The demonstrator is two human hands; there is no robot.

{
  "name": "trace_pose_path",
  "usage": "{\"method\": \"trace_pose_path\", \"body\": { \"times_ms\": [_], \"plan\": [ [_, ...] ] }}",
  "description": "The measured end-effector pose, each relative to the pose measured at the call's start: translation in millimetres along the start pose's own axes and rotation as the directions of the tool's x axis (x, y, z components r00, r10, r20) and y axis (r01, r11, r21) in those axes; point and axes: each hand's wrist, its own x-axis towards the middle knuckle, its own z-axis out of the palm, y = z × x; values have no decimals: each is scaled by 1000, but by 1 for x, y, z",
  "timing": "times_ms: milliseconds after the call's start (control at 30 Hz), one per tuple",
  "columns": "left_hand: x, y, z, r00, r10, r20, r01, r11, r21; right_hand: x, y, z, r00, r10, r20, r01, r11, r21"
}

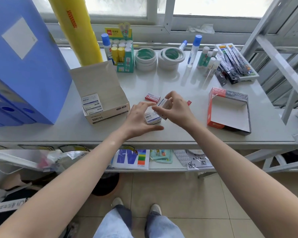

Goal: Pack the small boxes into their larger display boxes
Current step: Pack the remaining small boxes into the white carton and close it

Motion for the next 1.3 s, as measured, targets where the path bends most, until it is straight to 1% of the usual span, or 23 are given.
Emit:
{"method": "trace_pose_path", "body": {
  "times_ms": [133,233,333,433,500,533,633,733,800,933,1033,1300],
  "plan": [
    [-1,11,-6,998,42,-45,-46,995,-93,2,-5,1,1000,11,-24,-11,1000,8],
    [-1,16,-8,995,60,-82,-71,986,-148,3,-10,1,998,57,8,-57,998,31],
    [-2,17,-12,991,23,-130,-42,989,-141,5,-15,1,998,69,14,-69,997,30],
    [-4,14,-15,991,-12,-133,-5,992,-129,7,-20,-1,990,128,56,-134,981,143],
    [-6,12,-18,991,-27,-131,12,994,-111,8,-22,-3,988,130,81,-143,971,193],
    [-7,11,-19,991,-30,-134,17,995,-100,8,-21,-3,991,105,86,-119,976,183],
    [-8,6,-18,985,-51,-163,42,998,-57,7,-17,-5,990,-29,139,22,998,51],
    [-7,-2,-13,979,-112,-171,111,994,-11,7,-11,-2,970,-115,216,125,992,-32],
    [-6,-7,-9,979,-129,-156,135,991,27,9,-6,1,954,-129,269,156,984,-83],
    [-9,-8,-6,978,-165,-129,163,986,-20,14,1,8,931,-151,331,210,966,-150],
    [-11,-8,-5,987,-143,-74,143,990,-1,18,1,11,921,-171,350,259,940,-222],
    [-8,-11,-3,986,-144,-87,142,990,-19,20,1,16,893,-211,399,370,847,-381]
  ]
}}
